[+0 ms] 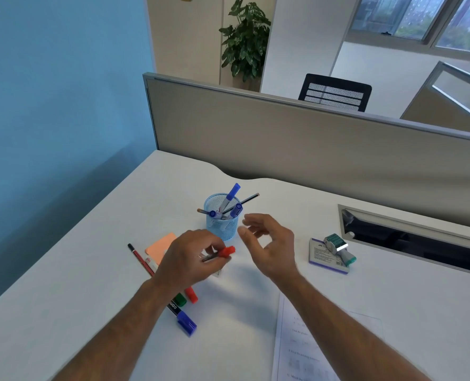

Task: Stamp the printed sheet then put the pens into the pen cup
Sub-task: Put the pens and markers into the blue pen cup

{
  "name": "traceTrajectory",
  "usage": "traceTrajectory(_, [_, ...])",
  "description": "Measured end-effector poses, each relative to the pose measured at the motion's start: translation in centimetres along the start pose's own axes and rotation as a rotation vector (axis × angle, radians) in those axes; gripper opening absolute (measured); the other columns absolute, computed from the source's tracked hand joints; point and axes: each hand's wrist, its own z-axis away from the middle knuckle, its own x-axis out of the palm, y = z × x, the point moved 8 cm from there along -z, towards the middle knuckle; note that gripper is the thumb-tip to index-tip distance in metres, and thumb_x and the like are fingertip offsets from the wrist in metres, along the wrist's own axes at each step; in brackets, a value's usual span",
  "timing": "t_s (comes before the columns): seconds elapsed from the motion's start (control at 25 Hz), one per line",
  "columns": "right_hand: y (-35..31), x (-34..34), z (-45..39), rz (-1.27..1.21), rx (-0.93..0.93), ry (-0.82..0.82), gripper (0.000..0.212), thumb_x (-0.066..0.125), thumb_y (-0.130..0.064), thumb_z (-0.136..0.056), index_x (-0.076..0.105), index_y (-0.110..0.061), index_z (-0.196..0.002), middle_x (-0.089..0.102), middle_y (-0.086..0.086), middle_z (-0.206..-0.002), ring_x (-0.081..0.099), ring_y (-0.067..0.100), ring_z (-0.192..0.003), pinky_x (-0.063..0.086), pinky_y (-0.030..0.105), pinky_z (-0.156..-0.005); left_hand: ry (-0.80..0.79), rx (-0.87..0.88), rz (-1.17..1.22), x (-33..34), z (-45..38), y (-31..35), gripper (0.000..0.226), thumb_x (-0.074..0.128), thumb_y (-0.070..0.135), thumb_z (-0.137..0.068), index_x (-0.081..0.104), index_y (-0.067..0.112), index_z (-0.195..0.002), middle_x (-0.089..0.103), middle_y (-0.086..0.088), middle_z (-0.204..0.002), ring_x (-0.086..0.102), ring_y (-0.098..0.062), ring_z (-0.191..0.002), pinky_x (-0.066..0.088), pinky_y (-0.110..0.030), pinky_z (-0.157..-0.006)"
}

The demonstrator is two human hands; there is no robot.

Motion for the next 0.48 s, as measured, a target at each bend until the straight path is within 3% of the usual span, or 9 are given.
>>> traceTrajectory(0.08, [-0.8,0.7,1.5,-0.192,-0.002,-0.081,0.035,0.077,-0.029,-0.081,0.068,-0.011,-0.109,0.075,-0.002,-0.095,0.071,0.014,-0.082,0.058,0.026,-0.07,0.104,-0.039,0.088,-0.8,-0.4,0.3,0.028,0.077,0.039,-0.078,0.067,0.015,-0.089,0.068,0.007,-0.082,0.061,-0.007,-0.073,0.052,-0.018,-0.064])
traceTrajectory(0.16, [-1.7,1.4,2.6,-0.234,-0.035,-0.125,0.035,0.079,-0.021,-0.08,0.068,-0.008,-0.11,0.076,0.001,-0.096,0.073,0.015,-0.083,0.06,0.029,-0.072,0.135,-0.041,0.102,-0.9,-0.5,0.8,0.03,0.079,0.036,-0.076,0.068,0.012,-0.091,0.07,0.004,-0.086,0.062,-0.004,-0.077,0.053,-0.018,-0.066])
traceTrajectory(0.32, [-2.2,1.4,2.5,-0.17,-0.015,-0.071,0.025,0.077,-0.015,-0.081,0.071,-0.01,-0.105,0.074,-0.005,-0.093,0.071,0.007,-0.081,0.059,0.022,-0.072,0.141,-0.07,0.128,-0.6,-0.5,0.9,0.035,0.076,0.041,-0.076,0.068,0.014,-0.096,0.071,0.004,-0.089,0.062,0.001,-0.081,0.049,-0.007,-0.069])
traceTrajectory(0.48, [-3.3,-0.2,0.8,-0.155,-0.069,0.047,0.023,0.075,-0.015,-0.082,0.068,-0.014,-0.104,0.073,-0.008,-0.092,0.071,0.008,-0.079,0.058,0.02,-0.069,0.066,-0.222,0.216,-0.5,0.2,-1.7,0.037,0.079,0.046,-0.074,0.065,0.024,-0.1,0.068,0.015,-0.092,0.063,-0.009,-0.087,0.051,-0.014,-0.07])
